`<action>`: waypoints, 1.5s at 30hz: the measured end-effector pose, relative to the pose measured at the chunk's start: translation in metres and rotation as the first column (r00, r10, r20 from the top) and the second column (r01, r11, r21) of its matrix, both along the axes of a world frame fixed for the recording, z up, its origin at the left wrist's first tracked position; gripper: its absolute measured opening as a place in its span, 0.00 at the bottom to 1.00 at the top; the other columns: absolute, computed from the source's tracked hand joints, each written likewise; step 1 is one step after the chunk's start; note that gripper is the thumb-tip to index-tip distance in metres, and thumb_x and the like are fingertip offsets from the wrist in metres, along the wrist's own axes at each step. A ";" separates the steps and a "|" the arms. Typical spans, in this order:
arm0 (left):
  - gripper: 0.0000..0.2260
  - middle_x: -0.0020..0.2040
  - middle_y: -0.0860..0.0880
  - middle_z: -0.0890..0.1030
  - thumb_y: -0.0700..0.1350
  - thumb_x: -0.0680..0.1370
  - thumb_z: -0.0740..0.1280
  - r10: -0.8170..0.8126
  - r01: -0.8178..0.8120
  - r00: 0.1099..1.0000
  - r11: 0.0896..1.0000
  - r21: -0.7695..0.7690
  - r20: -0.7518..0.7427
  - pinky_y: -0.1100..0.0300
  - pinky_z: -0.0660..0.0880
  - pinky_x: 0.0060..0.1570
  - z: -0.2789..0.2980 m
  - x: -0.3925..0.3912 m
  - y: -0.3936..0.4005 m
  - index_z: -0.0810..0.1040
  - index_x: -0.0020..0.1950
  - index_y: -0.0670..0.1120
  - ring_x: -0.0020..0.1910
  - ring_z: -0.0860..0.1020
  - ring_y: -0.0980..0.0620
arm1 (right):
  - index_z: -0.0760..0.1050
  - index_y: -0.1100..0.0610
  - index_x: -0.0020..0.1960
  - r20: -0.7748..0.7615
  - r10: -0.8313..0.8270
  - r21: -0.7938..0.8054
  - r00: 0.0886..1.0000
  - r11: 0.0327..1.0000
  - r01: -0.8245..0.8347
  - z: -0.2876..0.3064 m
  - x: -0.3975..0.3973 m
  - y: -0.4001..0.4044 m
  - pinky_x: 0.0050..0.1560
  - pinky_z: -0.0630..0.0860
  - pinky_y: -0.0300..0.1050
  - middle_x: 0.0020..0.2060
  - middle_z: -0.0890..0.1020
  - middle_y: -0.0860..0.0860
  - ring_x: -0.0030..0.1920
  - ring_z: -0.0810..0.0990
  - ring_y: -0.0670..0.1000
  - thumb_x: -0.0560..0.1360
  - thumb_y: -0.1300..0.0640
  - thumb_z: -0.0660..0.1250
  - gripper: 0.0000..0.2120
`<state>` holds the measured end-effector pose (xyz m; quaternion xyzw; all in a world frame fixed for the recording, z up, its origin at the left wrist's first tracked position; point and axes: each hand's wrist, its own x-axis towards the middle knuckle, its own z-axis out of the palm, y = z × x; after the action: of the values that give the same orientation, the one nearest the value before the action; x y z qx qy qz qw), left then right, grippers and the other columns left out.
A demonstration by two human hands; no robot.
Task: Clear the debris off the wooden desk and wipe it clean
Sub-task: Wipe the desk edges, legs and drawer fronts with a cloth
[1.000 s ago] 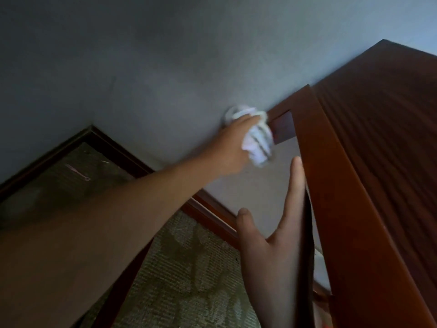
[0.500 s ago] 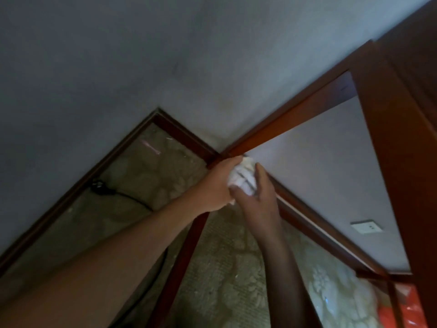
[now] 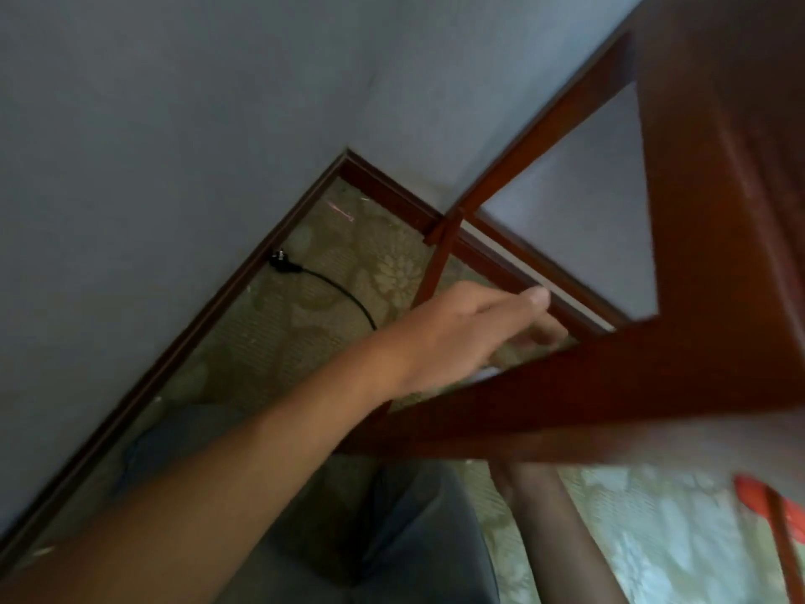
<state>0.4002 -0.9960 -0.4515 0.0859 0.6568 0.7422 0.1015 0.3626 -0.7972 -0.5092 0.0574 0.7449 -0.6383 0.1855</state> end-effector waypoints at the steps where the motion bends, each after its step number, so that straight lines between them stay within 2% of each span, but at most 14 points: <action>1: 0.20 0.61 0.56 0.84 0.57 0.87 0.54 0.003 -0.003 1.000 0.998 0.066 -0.004 0.61 0.74 0.67 0.010 0.016 0.009 0.83 0.64 0.51 0.62 0.80 0.63 | 0.76 0.56 0.28 -0.002 -0.079 -0.012 0.997 0.997 0.079 0.007 0.018 0.006 0.23 0.72 0.40 0.23 0.75 0.55 0.22 0.76 0.51 0.66 0.68 0.62 0.12; 3: 0.22 0.61 0.58 0.83 0.63 0.84 0.56 0.062 -0.058 0.995 0.997 0.047 -0.077 0.62 0.73 0.67 0.021 0.039 0.028 0.79 0.69 0.53 0.63 0.79 0.65 | 0.68 0.60 0.34 -0.015 -0.225 0.013 0.974 0.974 0.225 0.021 0.050 0.017 0.19 0.70 0.41 0.24 0.72 0.58 0.19 0.74 0.51 0.75 0.73 0.56 0.14; 6: 0.34 0.70 0.57 0.78 0.73 0.76 0.61 0.235 -0.253 0.956 0.963 -0.088 -0.174 0.58 0.69 0.73 0.028 0.057 0.049 0.71 0.77 0.55 0.69 0.75 0.62 | 0.70 0.62 0.41 -0.114 -0.297 -0.091 0.948 0.953 0.287 0.039 0.088 0.016 0.19 0.69 0.41 0.31 0.70 0.61 0.23 0.70 0.56 0.71 0.69 0.60 0.05; 9: 0.31 0.73 0.51 0.76 0.65 0.80 0.63 0.351 -0.384 0.913 0.912 -0.147 -0.207 0.68 0.66 0.71 0.036 0.064 0.056 0.71 0.78 0.48 0.70 0.72 0.61 | 0.80 0.54 0.51 -0.192 -0.308 -0.115 0.932 0.950 0.290 0.048 0.119 0.012 0.25 0.73 0.44 0.34 0.80 0.54 0.28 0.77 0.55 0.74 0.65 0.67 0.10; 14: 0.24 0.74 0.51 0.74 0.52 0.85 0.63 0.398 -0.548 0.808 0.777 -0.308 -0.434 0.49 0.69 0.74 0.061 0.088 0.058 0.65 0.81 0.48 0.72 0.73 0.56 | 0.82 0.36 0.45 -0.388 -0.033 0.226 0.921 0.965 0.129 0.072 0.148 0.043 0.40 0.73 0.36 0.43 0.83 0.43 0.42 0.81 0.43 0.68 0.59 0.67 0.17; 18: 0.36 0.84 0.48 0.57 0.47 0.83 0.68 0.277 -0.659 0.653 0.668 -0.347 -0.705 0.49 0.60 0.80 0.115 0.105 0.065 0.50 0.85 0.47 0.82 0.58 0.53 | 0.80 0.34 0.58 -0.787 -0.032 0.235 0.616 0.908 0.348 0.123 0.179 0.071 0.53 0.70 0.29 0.56 0.77 0.38 0.55 0.78 0.38 0.66 0.56 0.69 0.25; 22: 0.32 0.84 0.44 0.58 0.44 0.82 0.69 -0.056 -0.774 0.405 0.511 -0.375 -0.913 0.52 0.54 0.82 0.183 0.099 0.064 0.59 0.83 0.41 0.83 0.55 0.48 | 0.80 0.44 0.67 -0.955 -0.067 0.104 0.290 0.839 0.535 0.178 0.169 0.097 0.58 0.73 0.40 0.58 0.75 0.44 0.56 0.77 0.44 0.69 0.55 0.68 0.26; 25: 0.26 0.81 0.48 0.65 0.43 0.83 0.68 -0.245 -0.749 0.474 0.394 -0.533 -0.846 0.54 0.53 0.81 0.223 0.080 0.060 0.66 0.81 0.45 0.82 0.60 0.49 | 0.79 0.49 0.69 -0.987 -0.093 0.015 0.130 0.757 0.653 0.206 0.141 0.097 0.62 0.69 0.44 0.61 0.76 0.52 0.59 0.76 0.56 0.73 0.55 0.70 0.24; 29: 0.26 0.79 0.52 0.69 0.37 0.82 0.68 -0.284 -0.646 0.575 0.418 -0.639 -0.767 0.60 0.59 0.78 0.234 0.060 0.056 0.69 0.80 0.48 0.80 0.64 0.53 | 0.77 0.59 0.69 -0.993 -0.110 -0.041 0.033 0.611 0.790 0.207 0.107 0.039 0.66 0.70 0.61 0.64 0.75 0.65 0.59 0.74 0.70 0.79 0.52 0.72 0.21; 35: 0.26 0.78 0.53 0.71 0.36 0.82 0.67 -0.307 -0.555 0.607 0.496 -0.668 -0.733 0.65 0.57 0.78 0.243 0.051 0.044 0.71 0.78 0.50 0.79 0.65 0.56 | 0.68 0.53 0.71 -0.937 0.331 0.161 -0.115 0.699 0.696 0.186 0.098 0.055 0.62 0.74 0.59 0.65 0.75 0.60 0.60 0.74 0.66 0.75 0.57 0.75 0.28; 37: 0.25 0.78 0.54 0.71 0.37 0.82 0.68 -0.298 -0.520 0.626 0.529 -0.670 -0.721 0.61 0.58 0.79 0.243 0.049 0.044 0.72 0.78 0.51 0.79 0.65 0.56 | 0.69 0.54 0.70 -0.976 0.197 0.063 -0.091 0.660 0.749 0.193 0.092 0.085 0.63 0.74 0.59 0.64 0.77 0.62 0.60 0.76 0.67 0.77 0.56 0.72 0.24; 40: 0.25 0.78 0.55 0.71 0.36 0.81 0.68 -0.252 -0.536 0.620 0.556 -0.636 -0.743 0.63 0.55 0.79 0.236 0.048 0.046 0.71 0.78 0.50 0.79 0.64 0.57 | 0.72 0.58 0.70 -0.974 -0.226 -0.150 -0.020 0.576 0.804 0.208 0.093 0.078 0.64 0.73 0.61 0.60 0.74 0.65 0.59 0.75 0.68 0.77 0.55 0.72 0.24; 42: 0.25 0.77 0.54 0.72 0.35 0.80 0.68 -0.230 -0.519 0.621 0.596 -0.613 -0.749 0.62 0.57 0.79 0.232 0.047 0.047 0.73 0.77 0.49 0.79 0.64 0.57 | 0.71 0.60 0.69 -0.997 -0.083 -0.057 -0.008 0.613 0.788 0.201 0.101 0.040 0.60 0.73 0.61 0.61 0.72 0.67 0.57 0.73 0.69 0.78 0.51 0.71 0.24; 45: 0.26 0.76 0.55 0.73 0.37 0.77 0.66 -0.197 -0.430 0.674 0.679 -0.595 -0.712 0.70 0.55 0.77 0.237 0.049 0.043 0.75 0.76 0.50 0.78 0.64 0.60 | 0.71 0.55 0.69 -0.941 0.338 0.257 0.019 0.678 0.689 0.177 0.110 0.010 0.54 0.74 0.61 0.64 0.72 0.66 0.57 0.73 0.67 0.80 0.47 0.68 0.22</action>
<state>0.4491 -0.9530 -0.2145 0.2797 0.8813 0.3264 -0.1960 0.4723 -0.7868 -0.3325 -0.2255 0.8105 -0.1750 -0.5115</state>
